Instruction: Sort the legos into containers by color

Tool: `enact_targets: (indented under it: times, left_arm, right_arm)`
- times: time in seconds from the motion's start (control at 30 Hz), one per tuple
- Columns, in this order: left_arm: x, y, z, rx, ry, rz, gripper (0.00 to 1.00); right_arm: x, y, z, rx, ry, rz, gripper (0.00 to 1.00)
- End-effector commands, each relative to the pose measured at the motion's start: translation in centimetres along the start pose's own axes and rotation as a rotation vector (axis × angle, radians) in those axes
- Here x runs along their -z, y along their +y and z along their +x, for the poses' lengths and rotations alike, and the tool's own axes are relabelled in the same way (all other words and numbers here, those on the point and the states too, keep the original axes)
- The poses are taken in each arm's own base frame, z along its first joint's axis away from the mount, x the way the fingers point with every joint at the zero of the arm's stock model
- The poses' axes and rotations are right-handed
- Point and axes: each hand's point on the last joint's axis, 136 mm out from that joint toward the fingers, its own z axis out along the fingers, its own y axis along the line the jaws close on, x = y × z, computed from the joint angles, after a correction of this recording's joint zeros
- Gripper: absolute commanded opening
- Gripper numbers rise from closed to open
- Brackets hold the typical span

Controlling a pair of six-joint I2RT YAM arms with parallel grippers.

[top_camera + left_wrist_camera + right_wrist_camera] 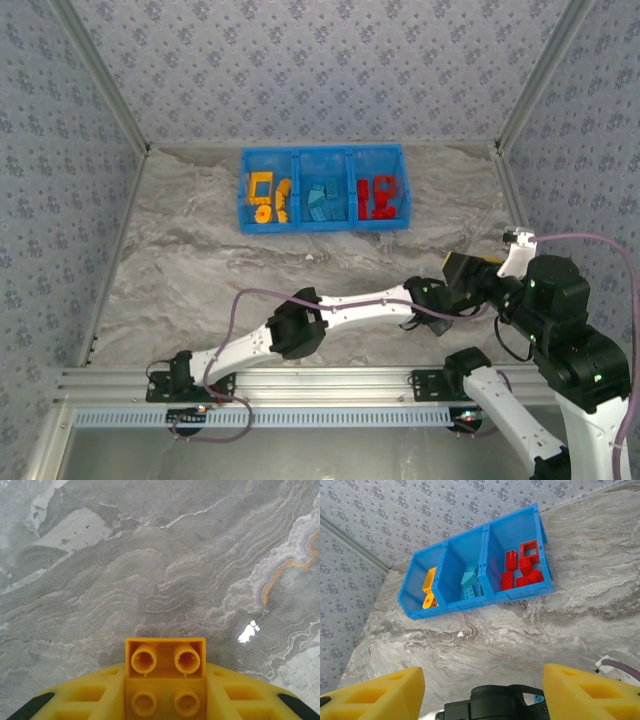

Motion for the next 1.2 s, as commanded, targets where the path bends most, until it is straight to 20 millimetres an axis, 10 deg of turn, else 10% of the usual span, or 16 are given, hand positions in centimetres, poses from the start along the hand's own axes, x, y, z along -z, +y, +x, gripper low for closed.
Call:
enact_targets:
  times: [0.0,0.4,0.7,0.93,1.17]
  left_arm:
    - [3.2,-0.2,-2.4,-0.001,-0.069,-0.002,0.37]
    - [17.1,13.1,-7.9,0.347,-0.28,0.014,0.35]
    - [24.4,28.1,-0.9,0.657,-0.316,-0.076,0.35]
    - [25.6,37.5,6.4,0.838,-0.27,-0.18,0.36]
    - [22.0,44.5,9.7,0.986,-0.209,-0.199,0.36]
  right_arm:
    - [0.4,0.3,-0.2,0.006,-0.014,-0.017,0.66]
    - [-2.8,5.5,-1.2,0.128,0.08,-0.238,0.65]
    - [-9.5,12.3,3.2,0.368,0.188,-0.321,0.66]
    - [-13.6,19.2,8.2,0.48,0.223,-0.408,0.66]
    - [-15.9,20.5,9.6,0.472,0.217,-0.396,0.66]
